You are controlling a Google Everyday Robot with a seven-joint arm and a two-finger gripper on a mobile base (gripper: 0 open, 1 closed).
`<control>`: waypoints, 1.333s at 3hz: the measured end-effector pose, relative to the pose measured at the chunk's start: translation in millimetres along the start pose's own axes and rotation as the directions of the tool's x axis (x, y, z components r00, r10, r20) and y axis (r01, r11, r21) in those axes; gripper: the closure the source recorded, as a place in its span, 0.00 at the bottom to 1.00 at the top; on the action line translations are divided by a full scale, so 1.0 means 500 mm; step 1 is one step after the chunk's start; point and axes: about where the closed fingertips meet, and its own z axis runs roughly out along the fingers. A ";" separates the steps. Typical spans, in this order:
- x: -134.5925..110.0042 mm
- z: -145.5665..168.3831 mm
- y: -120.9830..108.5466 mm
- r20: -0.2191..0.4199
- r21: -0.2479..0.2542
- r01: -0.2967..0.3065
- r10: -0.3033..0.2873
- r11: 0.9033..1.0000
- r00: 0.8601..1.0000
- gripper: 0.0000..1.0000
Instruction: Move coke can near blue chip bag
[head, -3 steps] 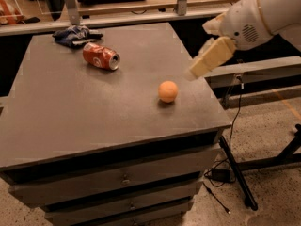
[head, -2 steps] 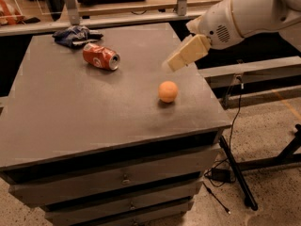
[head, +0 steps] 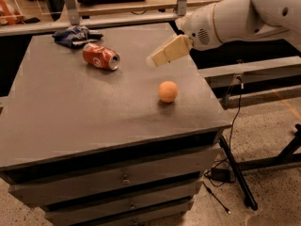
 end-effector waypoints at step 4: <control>-0.024 0.225 -0.050 0.106 0.048 -0.003 -0.002 0.999 0.994 0.00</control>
Offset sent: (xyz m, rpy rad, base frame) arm 0.0707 0.0652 -0.0269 0.0674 -0.1199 -0.0470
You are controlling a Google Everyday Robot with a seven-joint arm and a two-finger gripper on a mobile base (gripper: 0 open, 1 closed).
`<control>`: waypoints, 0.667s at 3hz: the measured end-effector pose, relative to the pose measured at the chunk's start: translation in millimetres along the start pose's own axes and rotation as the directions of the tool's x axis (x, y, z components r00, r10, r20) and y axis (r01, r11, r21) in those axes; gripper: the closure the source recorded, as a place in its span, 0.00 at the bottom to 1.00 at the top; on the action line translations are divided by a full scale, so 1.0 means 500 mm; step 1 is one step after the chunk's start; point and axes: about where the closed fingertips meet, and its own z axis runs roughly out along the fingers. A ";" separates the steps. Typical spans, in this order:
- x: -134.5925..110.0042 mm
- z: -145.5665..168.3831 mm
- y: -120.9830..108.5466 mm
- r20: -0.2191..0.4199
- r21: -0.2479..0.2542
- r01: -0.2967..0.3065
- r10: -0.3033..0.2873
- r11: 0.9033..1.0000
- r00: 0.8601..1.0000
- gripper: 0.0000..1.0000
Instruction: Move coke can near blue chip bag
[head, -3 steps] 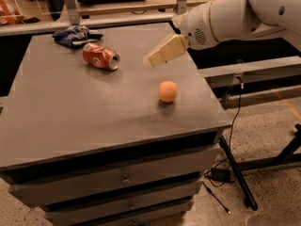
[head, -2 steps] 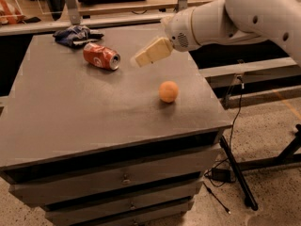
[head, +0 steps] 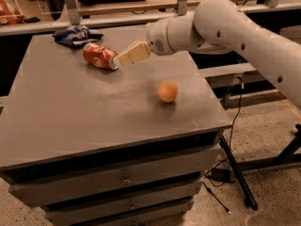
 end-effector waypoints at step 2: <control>0.020 0.121 0.010 0.026 -0.112 -0.065 0.068 0.992 0.997 0.00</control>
Offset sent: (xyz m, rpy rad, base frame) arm 0.0409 0.0675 -0.0510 0.1013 0.1120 0.1277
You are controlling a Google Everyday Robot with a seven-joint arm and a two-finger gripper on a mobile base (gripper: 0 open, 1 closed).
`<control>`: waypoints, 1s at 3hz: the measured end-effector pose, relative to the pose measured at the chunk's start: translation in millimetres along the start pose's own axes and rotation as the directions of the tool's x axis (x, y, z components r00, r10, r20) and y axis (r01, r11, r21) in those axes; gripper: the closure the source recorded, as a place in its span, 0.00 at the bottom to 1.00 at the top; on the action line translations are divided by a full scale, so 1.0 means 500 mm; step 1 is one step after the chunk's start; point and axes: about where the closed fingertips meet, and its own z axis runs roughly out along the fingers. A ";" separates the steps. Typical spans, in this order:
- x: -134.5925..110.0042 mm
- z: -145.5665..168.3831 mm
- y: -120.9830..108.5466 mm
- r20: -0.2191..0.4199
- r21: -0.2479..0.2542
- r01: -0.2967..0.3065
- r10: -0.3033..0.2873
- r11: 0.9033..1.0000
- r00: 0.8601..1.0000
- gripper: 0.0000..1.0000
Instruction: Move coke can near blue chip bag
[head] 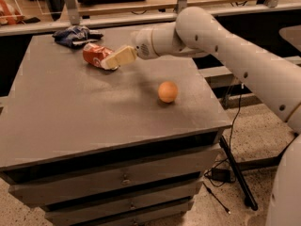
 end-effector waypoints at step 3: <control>0.037 0.075 -0.005 -0.049 0.020 -0.030 0.031 0.999 0.998 0.00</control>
Offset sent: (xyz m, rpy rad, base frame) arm 0.0204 0.0196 -0.0358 -0.0315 0.0354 -0.0470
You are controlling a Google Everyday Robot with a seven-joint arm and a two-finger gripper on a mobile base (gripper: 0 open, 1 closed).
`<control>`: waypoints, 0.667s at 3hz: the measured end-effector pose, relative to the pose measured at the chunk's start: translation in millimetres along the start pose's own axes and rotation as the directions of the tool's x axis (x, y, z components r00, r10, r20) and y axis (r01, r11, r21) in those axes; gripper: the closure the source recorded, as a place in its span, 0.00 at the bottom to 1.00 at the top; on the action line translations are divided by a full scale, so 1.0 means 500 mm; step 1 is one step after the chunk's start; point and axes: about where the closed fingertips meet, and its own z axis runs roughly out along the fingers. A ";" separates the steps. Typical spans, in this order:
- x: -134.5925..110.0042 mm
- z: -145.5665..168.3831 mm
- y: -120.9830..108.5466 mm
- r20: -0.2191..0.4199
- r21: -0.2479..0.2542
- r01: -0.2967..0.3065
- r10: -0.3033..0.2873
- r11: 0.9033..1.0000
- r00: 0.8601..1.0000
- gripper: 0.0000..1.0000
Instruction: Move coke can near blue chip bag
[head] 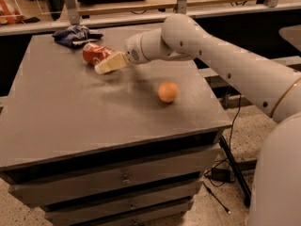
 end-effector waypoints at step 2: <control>0.002 0.015 0.001 -0.037 0.016 -0.006 0.006 1.000 0.999 0.37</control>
Offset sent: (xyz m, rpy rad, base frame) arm 0.0049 0.0028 -0.0016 -0.0572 0.0154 -0.0258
